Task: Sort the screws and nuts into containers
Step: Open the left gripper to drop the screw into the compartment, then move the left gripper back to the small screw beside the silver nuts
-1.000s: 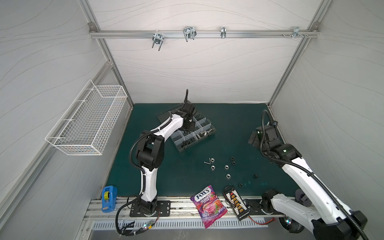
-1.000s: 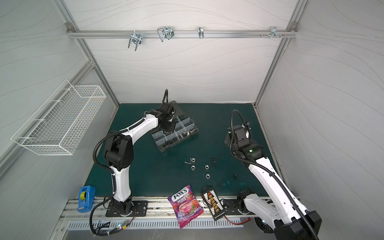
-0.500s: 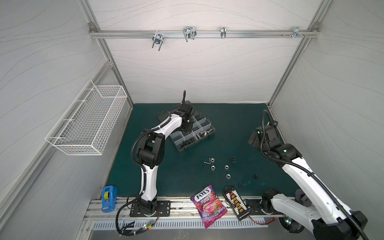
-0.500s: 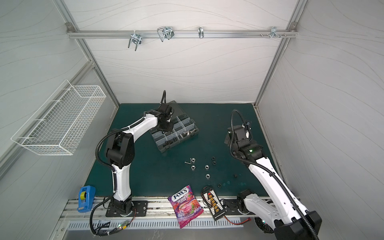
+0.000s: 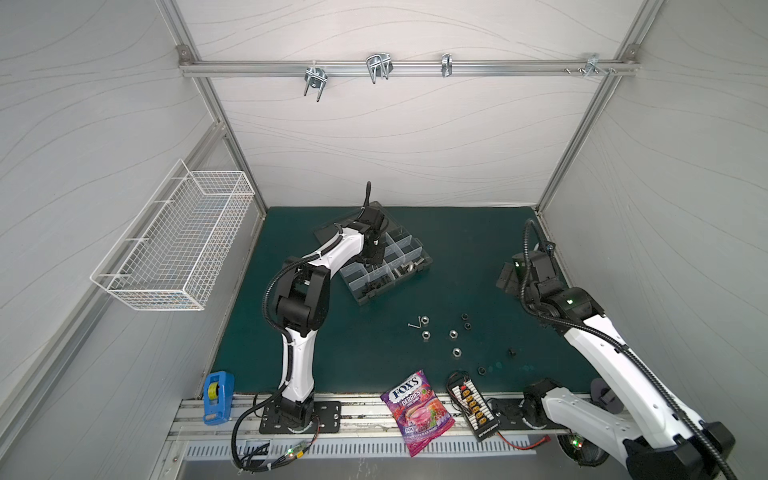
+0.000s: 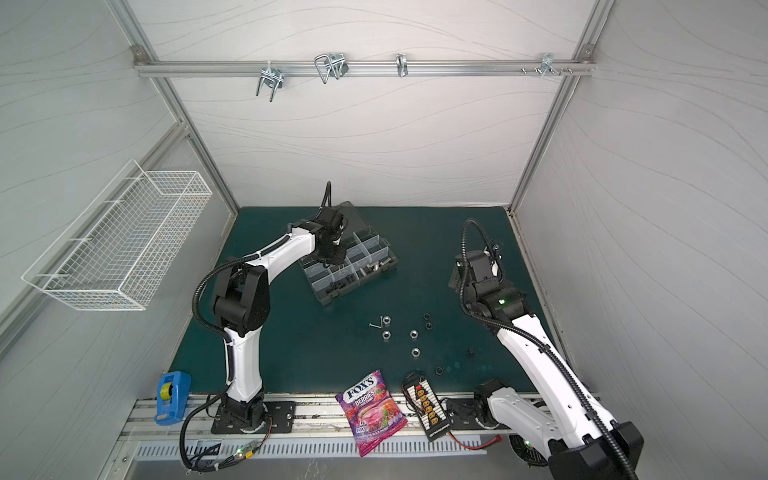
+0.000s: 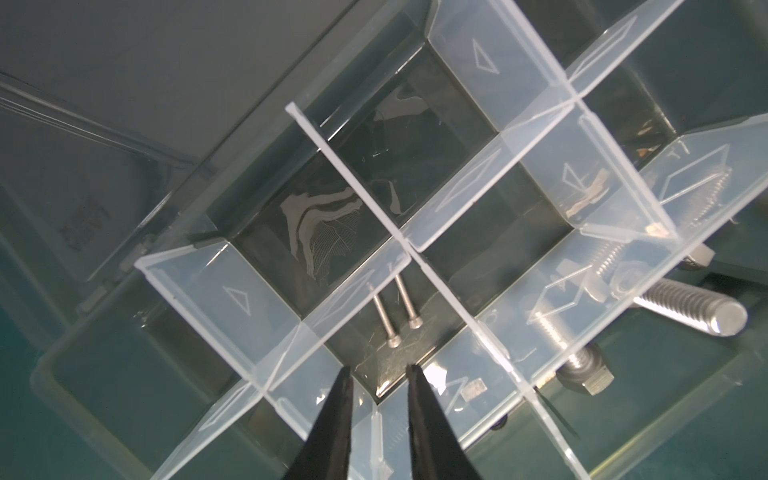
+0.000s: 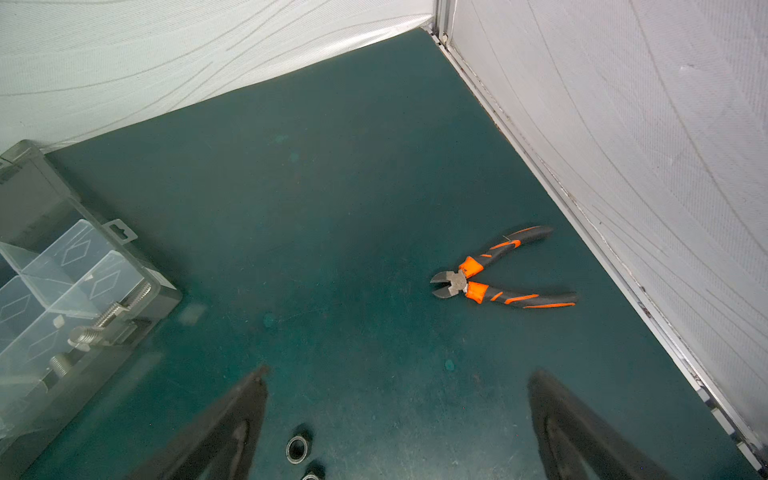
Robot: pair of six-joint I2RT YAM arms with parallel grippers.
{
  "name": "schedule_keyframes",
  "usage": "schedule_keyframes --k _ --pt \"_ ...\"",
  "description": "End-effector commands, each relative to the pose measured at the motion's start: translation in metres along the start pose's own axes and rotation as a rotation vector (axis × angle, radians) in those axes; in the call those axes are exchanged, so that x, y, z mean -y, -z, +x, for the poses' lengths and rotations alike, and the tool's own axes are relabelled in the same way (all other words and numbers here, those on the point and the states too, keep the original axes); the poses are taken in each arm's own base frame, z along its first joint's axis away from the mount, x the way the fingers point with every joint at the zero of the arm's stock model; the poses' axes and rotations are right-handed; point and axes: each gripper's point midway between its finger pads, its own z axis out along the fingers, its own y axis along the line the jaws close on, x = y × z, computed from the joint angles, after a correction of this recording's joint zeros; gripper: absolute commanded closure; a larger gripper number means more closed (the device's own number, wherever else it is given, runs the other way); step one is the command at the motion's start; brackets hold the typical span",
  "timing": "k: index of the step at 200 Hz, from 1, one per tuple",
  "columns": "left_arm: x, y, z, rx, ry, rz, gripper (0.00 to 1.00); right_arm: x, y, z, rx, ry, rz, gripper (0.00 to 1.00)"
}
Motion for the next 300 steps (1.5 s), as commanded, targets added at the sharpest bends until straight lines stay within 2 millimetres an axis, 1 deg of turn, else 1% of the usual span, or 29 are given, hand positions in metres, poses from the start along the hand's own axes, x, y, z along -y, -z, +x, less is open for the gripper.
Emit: schedule_keyframes --k 1,28,57,75,90,109,128,151,163,177,191,202,224,237,277,300 --pt "0.003 0.032 -0.013 0.065 0.015 0.031 0.75 0.001 0.005 -0.005 0.004 -0.014 0.002 0.01" --pt "0.008 0.053 -0.008 0.096 0.041 0.063 0.75 0.001 0.004 -0.005 0.004 -0.012 0.003 0.01" --pt "0.014 0.070 0.006 0.101 0.051 0.048 0.74 0.000 0.002 -0.003 -0.003 -0.012 0.000 0.01" --pt "0.027 0.081 0.016 0.127 0.030 0.055 0.74 -0.001 0.000 -0.001 -0.013 -0.008 0.000 0.01" --pt "0.041 0.089 0.026 0.143 -0.015 0.065 0.74 -0.002 -0.001 0.000 -0.022 -0.003 0.002 0.01" --pt "0.060 0.096 0.038 0.168 -0.093 0.088 0.74 -0.002 -0.003 0.003 -0.033 0.003 0.009 0.01" --pt "0.076 0.099 0.052 0.201 -0.201 0.108 0.75 -0.001 -0.006 0.006 -0.046 0.014 0.018 0.01" --pt "0.098 0.093 0.075 0.204 -0.381 0.117 0.75 -0.002 -0.007 0.007 -0.051 0.015 0.022 0.01" --pt "0.107 0.082 0.090 0.177 -0.487 0.109 0.74 -0.002 -0.007 0.006 -0.050 0.014 0.021 0.01" --pt "0.112 0.066 0.102 0.150 -0.591 0.087 0.74 0.000 -0.007 0.004 -0.043 0.018 0.033 0.01" --pt "0.117 0.052 0.109 0.132 -0.629 0.115 0.74 0.006 -0.007 0.001 -0.037 0.020 0.059 0.01" --pt "0.125 0.047 0.114 0.131 -0.655 0.160 0.74 0.012 -0.006 -0.001 -0.037 0.022 0.083 0.01" --pt "0.139 0.044 0.124 0.124 -0.711 0.253 0.74 0.024 -0.005 -0.006 -0.032 0.013 0.118 0.01" --pt "0.148 0.044 0.132 0.117 -0.748 0.312 0.75 0.028 -0.005 -0.005 -0.034 0.006 0.118 0.01" --pt "0.169 0.031 0.160 0.108 -0.889 0.374 0.74 0.032 -0.005 -0.004 -0.032 -0.015 0.112 0.01" --pt "0.174 0.025 0.174 0.072 -0.932 0.398 0.73 0.031 -0.006 -0.004 -0.037 -0.015 0.112 0.01"
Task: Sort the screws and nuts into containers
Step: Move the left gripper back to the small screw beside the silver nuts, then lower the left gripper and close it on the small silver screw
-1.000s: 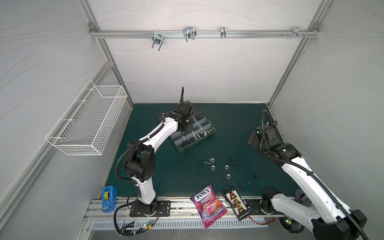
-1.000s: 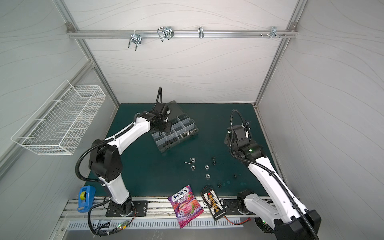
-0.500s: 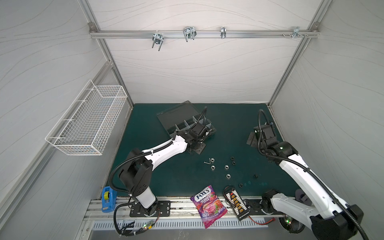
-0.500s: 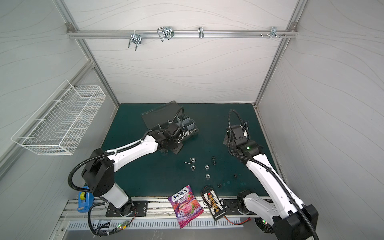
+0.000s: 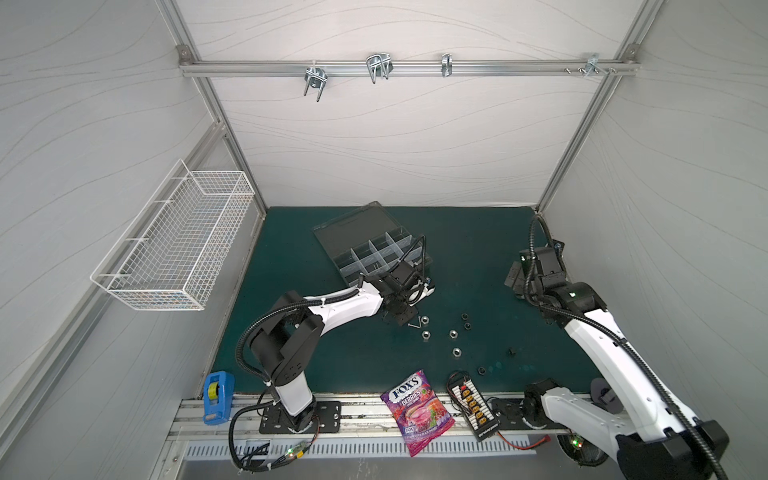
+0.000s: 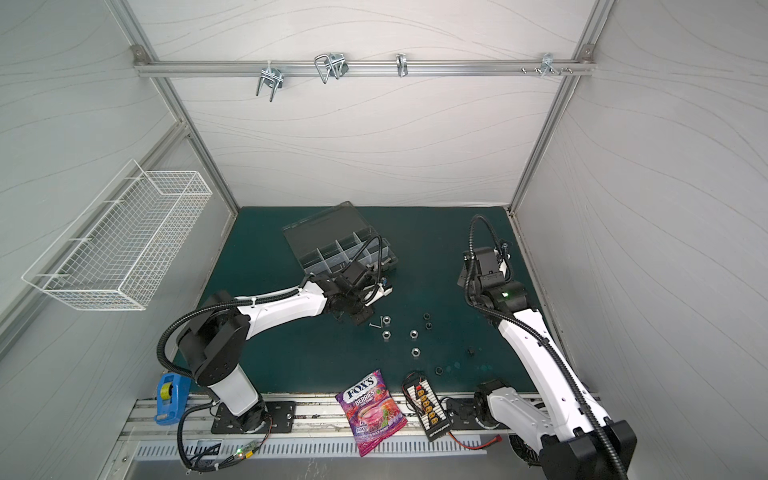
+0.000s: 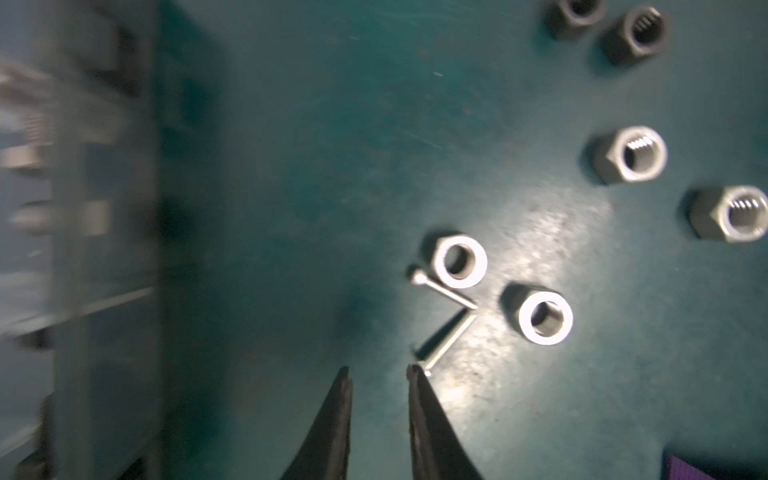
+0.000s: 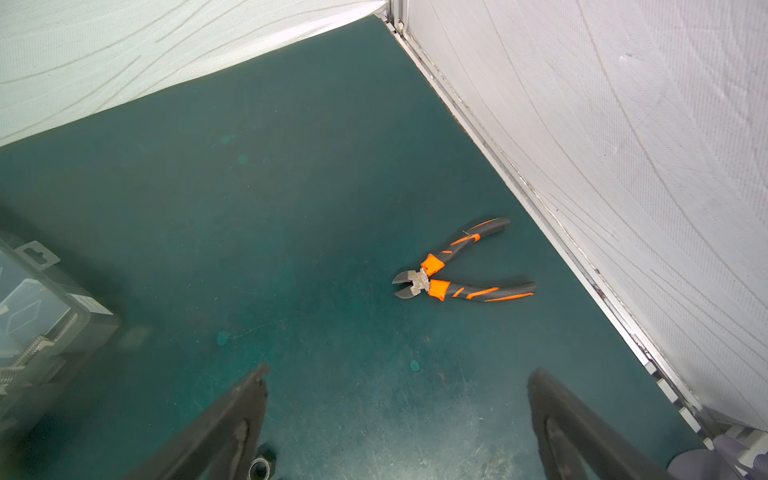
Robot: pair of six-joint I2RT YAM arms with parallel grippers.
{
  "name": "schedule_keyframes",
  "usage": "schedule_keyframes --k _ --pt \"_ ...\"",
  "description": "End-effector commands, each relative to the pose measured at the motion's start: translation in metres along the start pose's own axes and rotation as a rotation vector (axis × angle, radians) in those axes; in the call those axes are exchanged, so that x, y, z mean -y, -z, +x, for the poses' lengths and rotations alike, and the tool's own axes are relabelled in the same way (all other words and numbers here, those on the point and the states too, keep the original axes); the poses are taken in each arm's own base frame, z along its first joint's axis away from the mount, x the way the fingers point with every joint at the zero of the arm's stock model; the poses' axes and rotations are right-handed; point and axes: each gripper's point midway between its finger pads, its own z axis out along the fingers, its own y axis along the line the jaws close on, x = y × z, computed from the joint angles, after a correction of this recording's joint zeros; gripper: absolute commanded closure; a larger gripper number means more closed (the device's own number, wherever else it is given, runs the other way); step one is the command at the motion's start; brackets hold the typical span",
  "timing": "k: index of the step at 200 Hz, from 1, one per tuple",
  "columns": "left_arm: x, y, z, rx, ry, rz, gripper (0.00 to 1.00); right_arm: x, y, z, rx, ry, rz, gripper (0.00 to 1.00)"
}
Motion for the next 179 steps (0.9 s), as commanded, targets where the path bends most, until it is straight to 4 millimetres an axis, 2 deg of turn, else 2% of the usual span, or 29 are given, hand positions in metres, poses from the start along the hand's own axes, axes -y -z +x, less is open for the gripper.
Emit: schedule_keyframes --k 1,50,143,179 --pt "0.017 -0.012 -0.003 0.012 -0.101 0.065 0.73 0.005 0.003 0.000 -0.003 0.003 0.009 0.01" --pt "0.033 -0.019 0.009 -0.027 -0.145 0.115 0.70 0.004 0.003 -0.002 -0.003 -0.003 0.005 0.01" --pt "0.020 -0.031 0.006 -0.059 -0.154 0.055 0.67 0.001 0.001 0.001 -0.014 -0.009 -0.013 0.01" --pt "0.018 -0.036 0.012 -0.088 -0.142 0.046 0.67 0.000 0.000 0.001 -0.017 -0.011 -0.017 0.01"
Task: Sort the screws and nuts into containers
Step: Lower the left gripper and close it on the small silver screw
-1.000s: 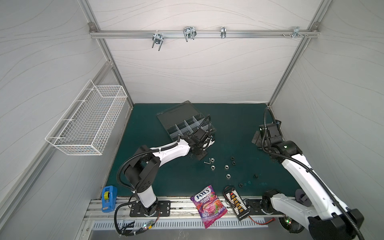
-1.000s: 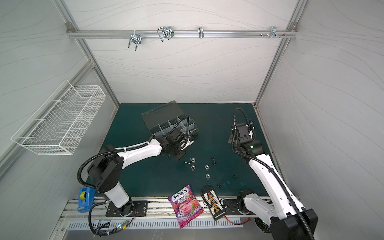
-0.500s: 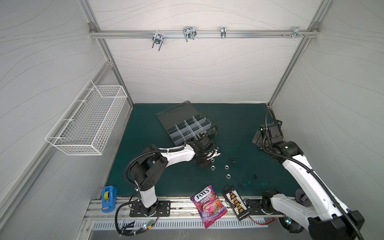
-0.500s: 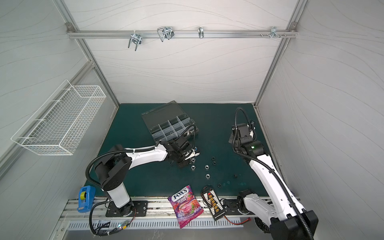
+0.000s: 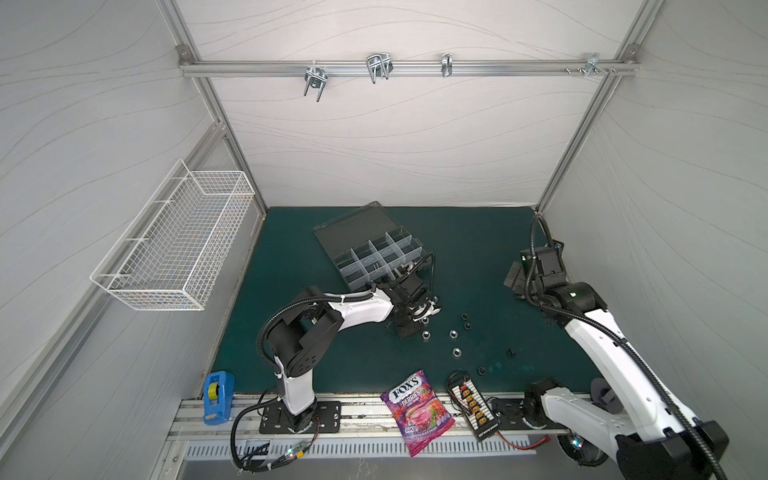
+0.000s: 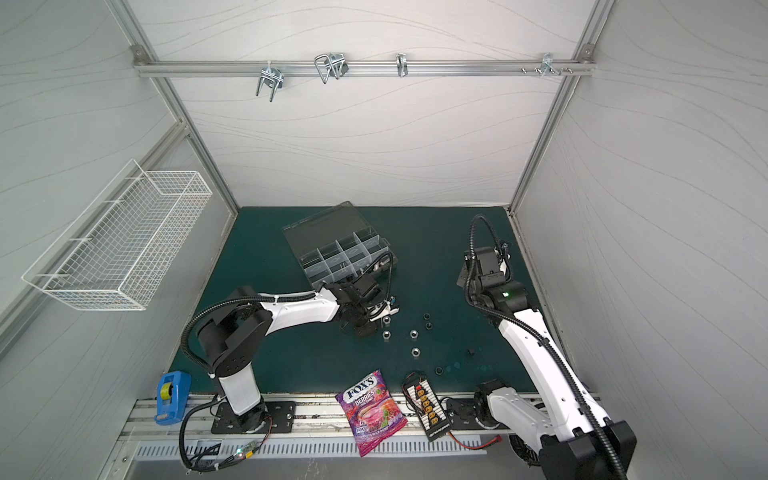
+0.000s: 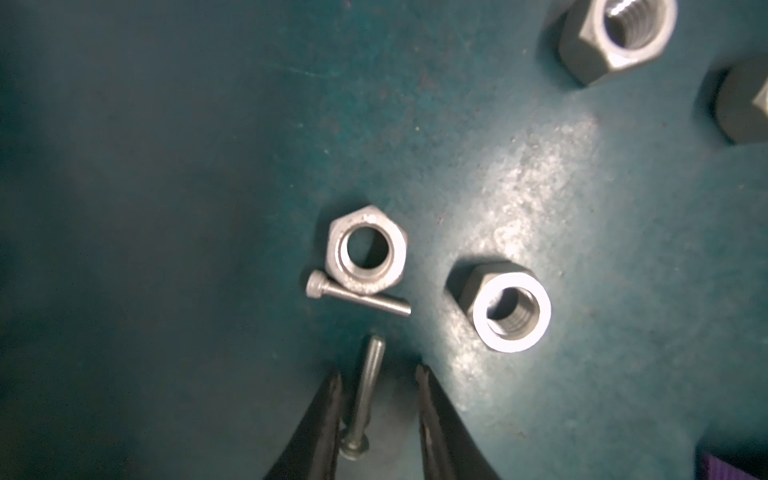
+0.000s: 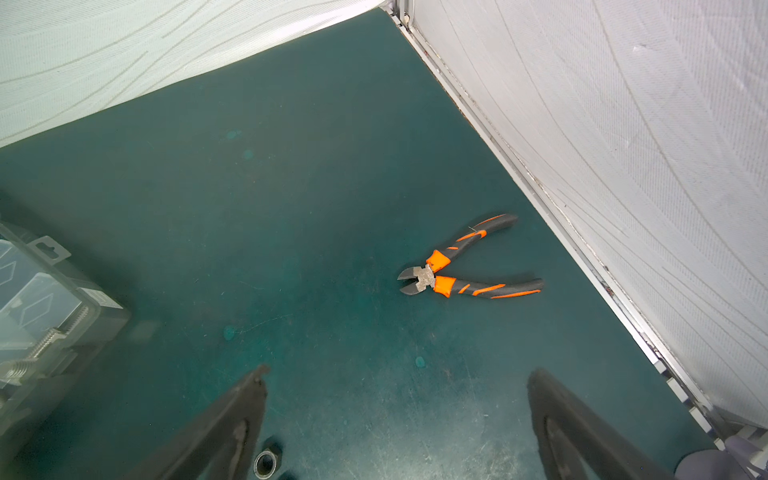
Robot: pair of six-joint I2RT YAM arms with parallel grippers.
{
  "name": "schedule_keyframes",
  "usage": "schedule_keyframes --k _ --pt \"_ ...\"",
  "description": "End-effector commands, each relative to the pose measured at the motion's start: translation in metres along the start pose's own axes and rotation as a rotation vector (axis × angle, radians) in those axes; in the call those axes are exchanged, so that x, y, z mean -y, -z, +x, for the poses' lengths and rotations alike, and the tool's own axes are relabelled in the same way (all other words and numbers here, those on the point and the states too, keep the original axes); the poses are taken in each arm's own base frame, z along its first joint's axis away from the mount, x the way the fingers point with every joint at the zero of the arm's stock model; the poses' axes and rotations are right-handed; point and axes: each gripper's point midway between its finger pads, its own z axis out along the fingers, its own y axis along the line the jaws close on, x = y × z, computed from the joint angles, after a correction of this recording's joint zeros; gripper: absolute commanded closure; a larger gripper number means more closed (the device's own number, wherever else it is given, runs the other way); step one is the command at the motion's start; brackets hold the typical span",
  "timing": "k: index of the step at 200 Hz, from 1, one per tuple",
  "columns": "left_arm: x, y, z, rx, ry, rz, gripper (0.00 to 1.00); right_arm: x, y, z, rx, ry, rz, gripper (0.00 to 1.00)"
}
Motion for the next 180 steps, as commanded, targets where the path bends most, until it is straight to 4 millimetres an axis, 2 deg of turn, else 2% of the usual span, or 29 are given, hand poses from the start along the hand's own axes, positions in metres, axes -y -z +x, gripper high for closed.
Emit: schedule_keyframes --k 1,58,150,171,180 --pt "-0.006 -0.005 -0.008 -0.002 -0.024 -0.021 0.67 0.002 0.001 0.000 -0.002 -0.005 0.001 0.01" --pt "-0.005 -0.001 -0.009 -0.024 -0.012 -0.009 0.69 0.002 0.000 0.000 -0.003 -0.006 0.004 0.01" --pt "0.008 -0.007 0.028 -0.225 0.059 0.061 0.76 0.006 0.000 0.000 0.006 -0.010 0.014 0.01" --pt "0.007 -0.011 0.027 -0.228 0.057 0.061 0.82 0.007 0.000 0.000 0.006 -0.011 0.013 0.01" --pt "0.005 -0.012 0.028 -0.235 0.059 0.057 0.89 0.006 0.000 0.001 0.004 -0.012 0.011 0.01"
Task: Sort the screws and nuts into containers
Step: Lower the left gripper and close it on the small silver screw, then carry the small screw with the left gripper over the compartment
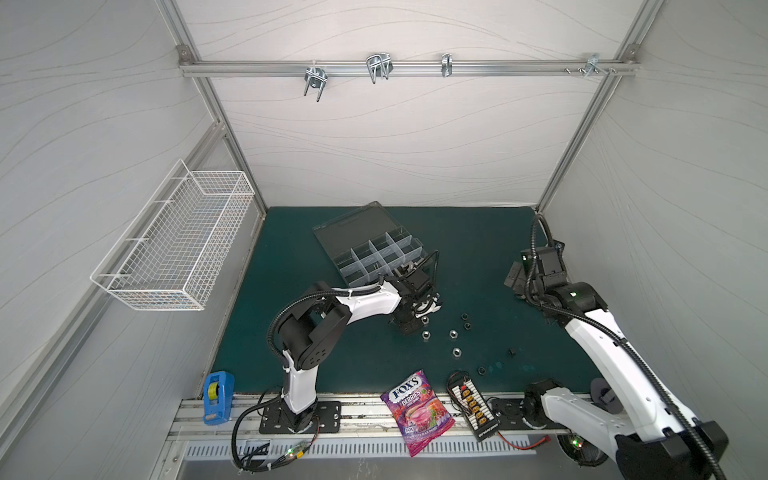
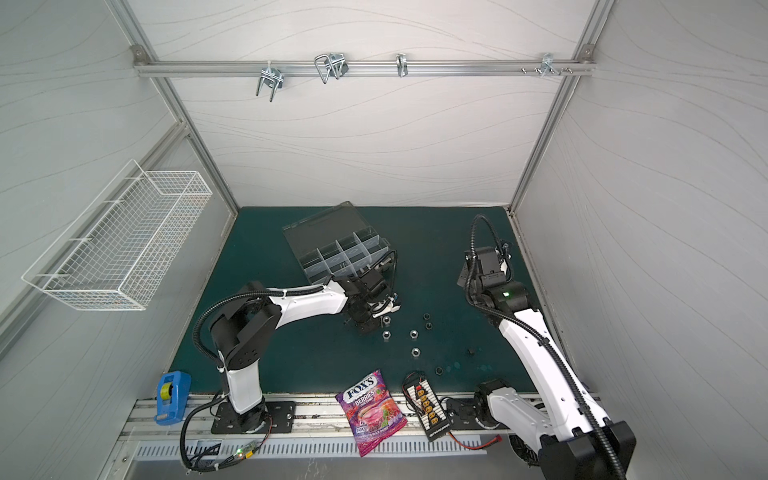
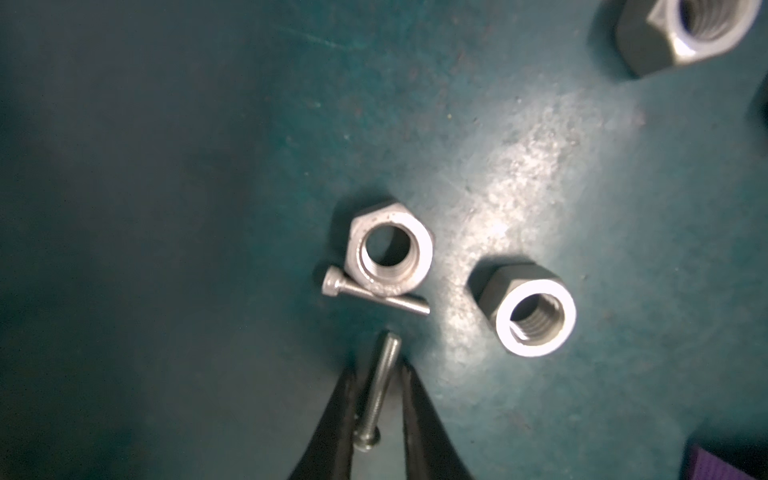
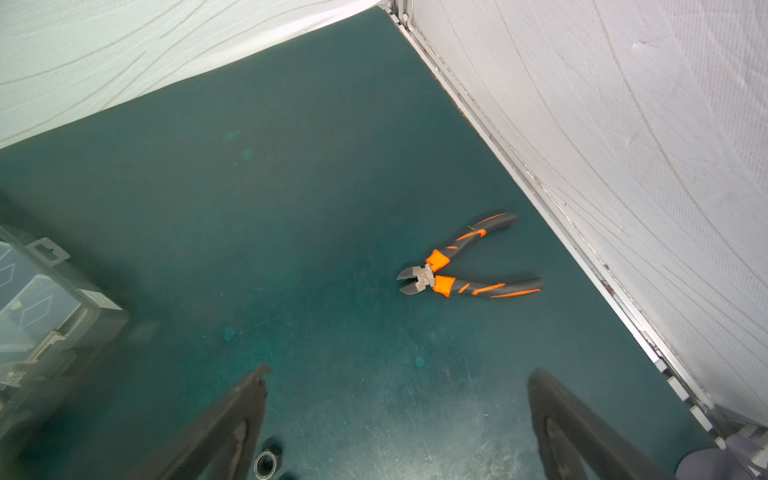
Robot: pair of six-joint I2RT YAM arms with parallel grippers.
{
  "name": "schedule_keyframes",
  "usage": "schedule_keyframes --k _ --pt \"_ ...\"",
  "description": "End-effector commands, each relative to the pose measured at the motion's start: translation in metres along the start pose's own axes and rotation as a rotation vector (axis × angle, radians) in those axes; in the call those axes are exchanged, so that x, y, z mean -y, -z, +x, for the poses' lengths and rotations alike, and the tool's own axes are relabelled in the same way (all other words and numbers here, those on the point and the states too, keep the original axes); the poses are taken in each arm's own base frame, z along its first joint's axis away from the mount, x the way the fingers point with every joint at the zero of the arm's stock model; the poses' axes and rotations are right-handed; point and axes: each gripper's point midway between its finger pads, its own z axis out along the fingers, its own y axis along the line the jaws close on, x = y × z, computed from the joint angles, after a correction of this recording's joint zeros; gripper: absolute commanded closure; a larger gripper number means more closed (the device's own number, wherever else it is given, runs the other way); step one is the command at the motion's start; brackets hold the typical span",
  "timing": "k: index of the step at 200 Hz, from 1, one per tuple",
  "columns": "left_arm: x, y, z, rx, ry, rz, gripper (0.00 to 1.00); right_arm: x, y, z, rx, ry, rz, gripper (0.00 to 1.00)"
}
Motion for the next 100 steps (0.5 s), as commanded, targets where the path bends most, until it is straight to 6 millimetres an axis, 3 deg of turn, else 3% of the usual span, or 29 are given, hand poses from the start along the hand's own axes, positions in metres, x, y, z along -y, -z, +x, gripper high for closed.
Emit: schedule_keyframes --k 1,15,65,100 --pt "0.007 -0.015 0.023 -0.116 0.000 0.038 0.90 0.005 0.001 0.001 0.006 -0.006 0.009 0.01" --pt "0.005 -0.015 0.023 -0.121 0.002 0.030 1.00 0.007 0.002 0.000 0.008 -0.008 0.013 0.01" --pt "-0.001 -0.011 0.019 -0.111 0.018 -0.005 1.00 0.007 0.003 0.000 0.011 -0.014 0.010 0.01" --pt "-0.013 0.013 0.000 -0.033 0.033 -0.080 1.00 0.007 0.004 0.000 0.010 -0.015 0.006 0.01"
